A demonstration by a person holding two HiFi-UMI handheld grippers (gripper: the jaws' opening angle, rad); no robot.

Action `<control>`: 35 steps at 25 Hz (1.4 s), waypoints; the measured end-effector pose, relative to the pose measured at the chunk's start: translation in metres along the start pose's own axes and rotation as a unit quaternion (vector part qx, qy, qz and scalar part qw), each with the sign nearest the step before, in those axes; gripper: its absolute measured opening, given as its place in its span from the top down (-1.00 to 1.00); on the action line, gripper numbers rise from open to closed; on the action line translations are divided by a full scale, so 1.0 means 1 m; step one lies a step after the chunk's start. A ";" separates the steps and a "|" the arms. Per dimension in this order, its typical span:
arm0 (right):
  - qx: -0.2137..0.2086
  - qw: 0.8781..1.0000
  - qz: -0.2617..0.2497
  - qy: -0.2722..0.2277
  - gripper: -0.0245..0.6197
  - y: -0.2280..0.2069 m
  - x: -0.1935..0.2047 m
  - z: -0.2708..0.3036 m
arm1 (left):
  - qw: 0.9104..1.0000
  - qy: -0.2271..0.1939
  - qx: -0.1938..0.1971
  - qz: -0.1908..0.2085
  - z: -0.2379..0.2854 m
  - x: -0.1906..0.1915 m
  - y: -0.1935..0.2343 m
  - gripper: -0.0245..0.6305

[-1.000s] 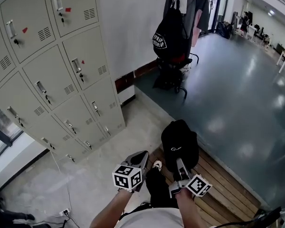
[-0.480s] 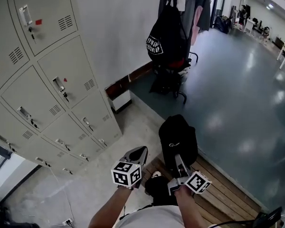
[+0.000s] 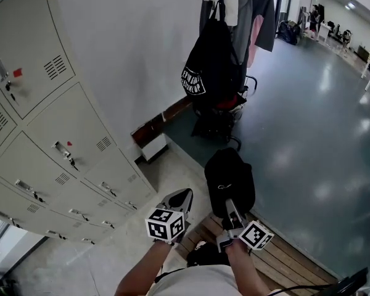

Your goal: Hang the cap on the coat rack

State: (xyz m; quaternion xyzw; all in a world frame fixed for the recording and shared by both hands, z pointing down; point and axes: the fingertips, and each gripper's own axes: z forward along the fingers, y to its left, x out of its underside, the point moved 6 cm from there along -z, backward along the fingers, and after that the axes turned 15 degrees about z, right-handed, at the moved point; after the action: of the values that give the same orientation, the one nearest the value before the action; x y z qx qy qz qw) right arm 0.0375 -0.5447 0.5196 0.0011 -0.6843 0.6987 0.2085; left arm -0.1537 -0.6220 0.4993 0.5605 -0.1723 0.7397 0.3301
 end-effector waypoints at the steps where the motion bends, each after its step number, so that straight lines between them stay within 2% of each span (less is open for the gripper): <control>1: -0.004 1.000 0.005 -0.001 0.86 0.004 -0.008 0.009 | 1.000 0.002 0.000 0.000 0.009 -0.006 0.003 0.92; 7: -0.012 1.000 0.004 0.001 0.86 0.021 -0.045 0.043 | 1.000 -0.003 -0.002 -0.005 0.037 -0.041 0.019 0.92; 12: -0.017 1.000 0.000 0.003 0.86 0.030 -0.059 0.059 | 1.000 -0.012 -0.002 -0.003 0.048 -0.061 0.028 0.92; 18: -0.021 1.000 -0.006 -0.018 0.86 0.030 -0.089 0.071 | 1.000 -0.028 0.002 0.005 0.076 -0.086 0.039 0.92; 29: -0.034 0.998 -0.016 -0.052 0.86 0.018 -0.123 0.116 | 0.997 -0.053 0.038 0.042 0.136 -0.113 0.074 0.92; 35: -0.070 0.994 -0.027 -0.077 0.86 0.037 -0.144 0.166 | 0.995 -0.058 0.065 0.045 0.176 -0.136 0.114 0.92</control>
State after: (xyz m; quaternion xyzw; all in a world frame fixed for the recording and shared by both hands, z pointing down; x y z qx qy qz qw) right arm 0.1109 -0.7440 0.4534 0.0590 -0.7452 0.6413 0.1733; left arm -0.0850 -0.8544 0.4392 0.6147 -0.1679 0.7293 0.2491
